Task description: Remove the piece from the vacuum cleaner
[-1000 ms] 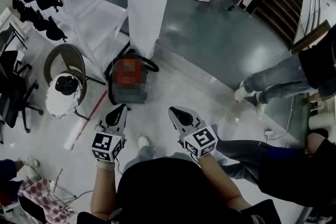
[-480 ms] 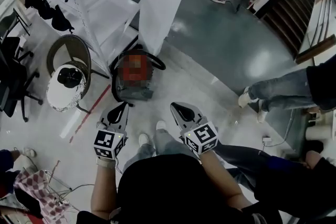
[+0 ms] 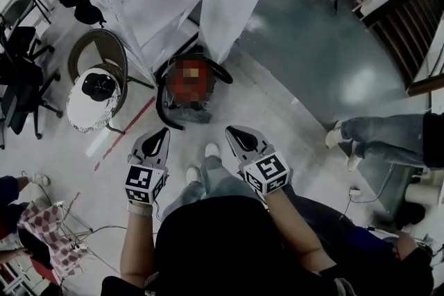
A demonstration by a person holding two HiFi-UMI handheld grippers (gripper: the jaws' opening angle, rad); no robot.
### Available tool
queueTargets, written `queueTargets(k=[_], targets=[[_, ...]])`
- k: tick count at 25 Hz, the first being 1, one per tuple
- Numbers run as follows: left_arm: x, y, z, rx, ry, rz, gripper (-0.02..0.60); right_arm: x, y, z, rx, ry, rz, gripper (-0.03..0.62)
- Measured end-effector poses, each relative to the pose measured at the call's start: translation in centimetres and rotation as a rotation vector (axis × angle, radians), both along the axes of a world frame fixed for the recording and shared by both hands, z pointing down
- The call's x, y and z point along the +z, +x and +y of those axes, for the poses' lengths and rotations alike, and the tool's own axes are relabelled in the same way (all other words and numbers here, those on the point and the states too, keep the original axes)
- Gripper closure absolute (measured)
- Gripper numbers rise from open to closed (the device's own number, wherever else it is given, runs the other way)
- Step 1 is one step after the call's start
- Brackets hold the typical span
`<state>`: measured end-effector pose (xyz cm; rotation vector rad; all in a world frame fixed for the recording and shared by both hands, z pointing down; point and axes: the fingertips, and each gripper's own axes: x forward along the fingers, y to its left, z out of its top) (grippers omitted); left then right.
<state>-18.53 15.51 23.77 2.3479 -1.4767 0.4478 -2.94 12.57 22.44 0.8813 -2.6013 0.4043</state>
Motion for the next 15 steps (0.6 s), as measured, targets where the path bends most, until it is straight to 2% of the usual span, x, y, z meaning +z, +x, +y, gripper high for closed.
queueTargets(k=[7, 15], targets=[[2.8, 0.6, -3.9, -0.031, -0.033, -0.045, 0.564, 3.7, -0.1, -4.8, -0.058, -0.071, 0.000, 0.565], [7.1, 0.9, -6.7, -0.080, -0.126, -0.098, 0.563, 8.9, 0.1, -8.9, -0.121, -0.150, 0.015, 0.565]])
